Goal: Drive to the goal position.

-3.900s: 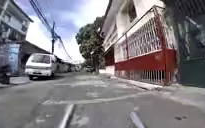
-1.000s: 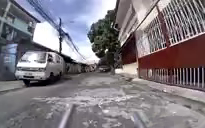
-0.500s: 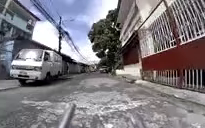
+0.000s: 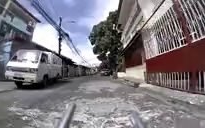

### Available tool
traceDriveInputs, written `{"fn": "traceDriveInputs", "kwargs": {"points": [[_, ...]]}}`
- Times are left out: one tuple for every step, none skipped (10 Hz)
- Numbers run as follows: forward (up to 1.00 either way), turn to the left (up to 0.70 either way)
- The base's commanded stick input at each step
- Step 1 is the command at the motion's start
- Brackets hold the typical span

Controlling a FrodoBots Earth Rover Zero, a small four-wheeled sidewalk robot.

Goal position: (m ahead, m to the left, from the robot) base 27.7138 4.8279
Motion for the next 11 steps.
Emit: {"fn": "traceDriveInputs", "kwargs": {"points": [[0.85, 0.0], [0.85, 0.0], [0.85, 0.0], [0.85, 0.0], [0.85, 0.0], [0.85, 0.0], [0.85, 0.0], [0.85, 0.0], [0.85, 0.0], [0.85, 0.0], [0.85, 0.0]]}}
